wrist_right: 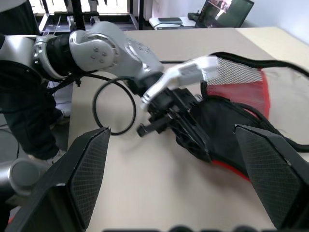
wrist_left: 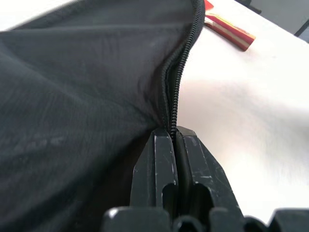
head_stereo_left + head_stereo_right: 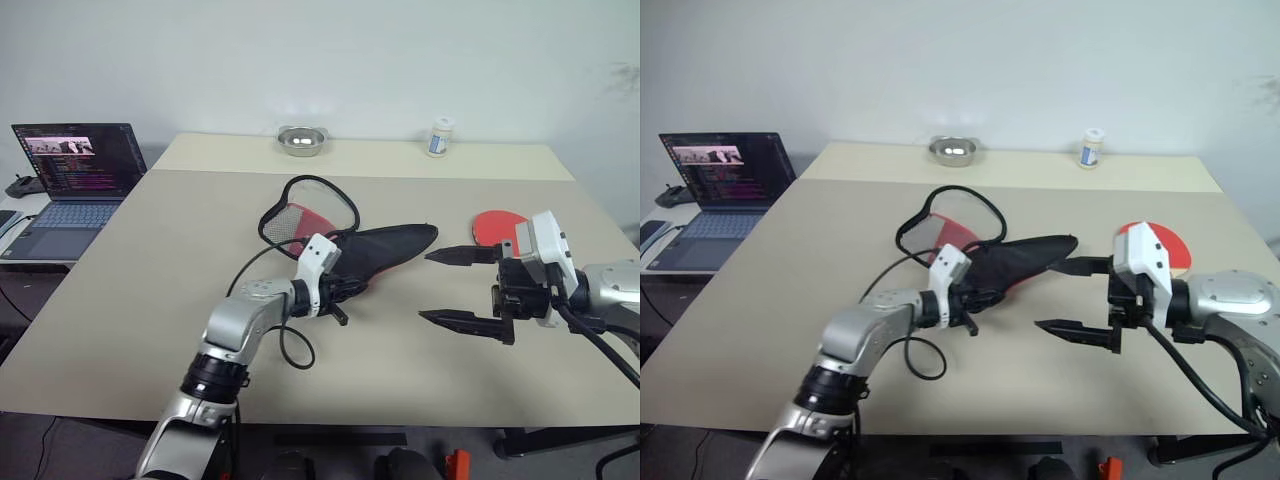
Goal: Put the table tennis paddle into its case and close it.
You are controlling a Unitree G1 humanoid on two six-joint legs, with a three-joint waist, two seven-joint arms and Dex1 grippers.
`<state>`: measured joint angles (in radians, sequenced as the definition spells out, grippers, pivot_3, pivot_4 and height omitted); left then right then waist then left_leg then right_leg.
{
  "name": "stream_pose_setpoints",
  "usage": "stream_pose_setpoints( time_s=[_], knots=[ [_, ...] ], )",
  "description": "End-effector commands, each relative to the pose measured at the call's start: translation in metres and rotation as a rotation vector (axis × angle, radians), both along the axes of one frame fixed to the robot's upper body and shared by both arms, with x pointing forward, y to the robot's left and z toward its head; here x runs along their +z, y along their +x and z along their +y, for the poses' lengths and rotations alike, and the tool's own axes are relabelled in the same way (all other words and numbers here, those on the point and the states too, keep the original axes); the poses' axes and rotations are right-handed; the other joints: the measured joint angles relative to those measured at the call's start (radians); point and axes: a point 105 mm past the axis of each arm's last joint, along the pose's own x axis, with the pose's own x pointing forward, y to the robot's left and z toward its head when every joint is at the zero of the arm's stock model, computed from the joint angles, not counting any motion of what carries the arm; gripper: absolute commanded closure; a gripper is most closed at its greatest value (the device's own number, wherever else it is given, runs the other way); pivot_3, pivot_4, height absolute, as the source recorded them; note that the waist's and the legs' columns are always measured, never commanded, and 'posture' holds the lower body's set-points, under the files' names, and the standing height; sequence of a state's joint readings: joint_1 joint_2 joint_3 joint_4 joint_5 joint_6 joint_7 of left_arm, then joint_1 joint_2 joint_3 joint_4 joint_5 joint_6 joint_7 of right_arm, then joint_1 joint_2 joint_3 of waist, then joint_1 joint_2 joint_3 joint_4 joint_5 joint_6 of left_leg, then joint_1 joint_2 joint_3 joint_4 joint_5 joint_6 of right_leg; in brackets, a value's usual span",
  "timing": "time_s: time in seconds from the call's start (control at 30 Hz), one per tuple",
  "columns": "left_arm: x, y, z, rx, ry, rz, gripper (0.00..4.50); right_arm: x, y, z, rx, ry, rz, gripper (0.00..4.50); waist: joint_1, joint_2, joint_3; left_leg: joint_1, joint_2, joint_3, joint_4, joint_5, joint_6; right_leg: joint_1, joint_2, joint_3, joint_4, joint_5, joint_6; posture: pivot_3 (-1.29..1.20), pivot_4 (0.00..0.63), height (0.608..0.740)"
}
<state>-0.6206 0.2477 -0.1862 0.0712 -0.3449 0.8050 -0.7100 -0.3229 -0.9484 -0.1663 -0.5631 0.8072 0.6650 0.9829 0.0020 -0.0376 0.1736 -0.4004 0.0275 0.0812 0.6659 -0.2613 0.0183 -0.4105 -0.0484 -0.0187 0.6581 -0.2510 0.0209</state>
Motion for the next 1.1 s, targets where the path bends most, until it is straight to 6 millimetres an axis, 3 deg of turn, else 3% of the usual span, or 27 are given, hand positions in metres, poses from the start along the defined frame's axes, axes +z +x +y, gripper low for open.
stream_pose_setpoints(
  time_s=[0.03,0.2,0.23,0.43,0.63,0.87,1.1],
  knots=[
    [0.009,0.001,-0.019,-0.049,-0.011,-0.026,4.46,0.008,-0.004,-0.005,-0.002,-0.02,-0.049,0.0,0.0,0.0,0.0,0.0,0.0,0.0,0.0,0.0,0.0,0.0,0.0,0.0,0.0,0.0,0.0,0.0,0.15,0.74],
    [0.002,0.002,-0.032,-0.055,-0.002,0.009,4.46,0.007,-0.005,-0.006,-0.019,-0.022,-0.054,0.0,-0.001,0.0,0.0,0.0,0.0,0.0,0.0,0.0,0.0,0.0,0.0,0.0,-0.001,0.0,0.0,0.0,0.15,0.74],
    [0.001,0.003,-0.034,-0.053,-0.001,0.011,4.25,0.007,-0.006,-0.007,-0.021,-0.022,-0.054,0.0,0.0,0.0,0.0,0.0,0.0,0.0,0.0,0.0,0.0,0.0,0.0,0.0,-0.001,0.0,0.0,0.0,0.15,0.74],
    [0.001,-0.002,-0.042,-0.08,-0.004,-0.001,2.37,0.006,-0.007,-0.007,-0.029,-0.022,-0.053,0.0,0.0,0.0,0.0,0.0,0.0,0.0,0.0,0.0,0.0,0.0,0.0,0.0,-0.001,0.0,0.0,0.0,0.15,0.74],
    [0.009,-0.006,-0.019,-0.084,0.03,-0.048,0.15,0.004,-0.006,-0.011,-0.043,-0.03,-0.043,0.0,-0.002,0.0,0.0,0.0,0.001,0.0,0.0,0.0,0.0,0.0,0.0,0.0,0.0,-0.001,0.003,0.0,0.15,0.74],
    [0.017,-0.023,0.034,-0.124,0.155,-0.122,0.03,-0.002,-0.004,-0.021,-0.09,-0.023,-0.009,0.0,-0.003,0.0,0.0,0.0,0.001,0.0,-0.001,0.0,0.0,0.0,0.0,0.001,0.0,0.0,0.0,0.0,0.15,0.74],
    [0.016,-0.057,0.063,-0.259,0.22,-0.16,0.03,-0.002,0.001,-0.019,-0.132,0.039,0.021,0.0,-0.002,0.0,0.0,0.0,0.0,0.0,0.0,0.0,0.0,0.0,-0.001,0.001,-0.001,0.0,0.0,0.0,0.15,0.74]
  ],
)
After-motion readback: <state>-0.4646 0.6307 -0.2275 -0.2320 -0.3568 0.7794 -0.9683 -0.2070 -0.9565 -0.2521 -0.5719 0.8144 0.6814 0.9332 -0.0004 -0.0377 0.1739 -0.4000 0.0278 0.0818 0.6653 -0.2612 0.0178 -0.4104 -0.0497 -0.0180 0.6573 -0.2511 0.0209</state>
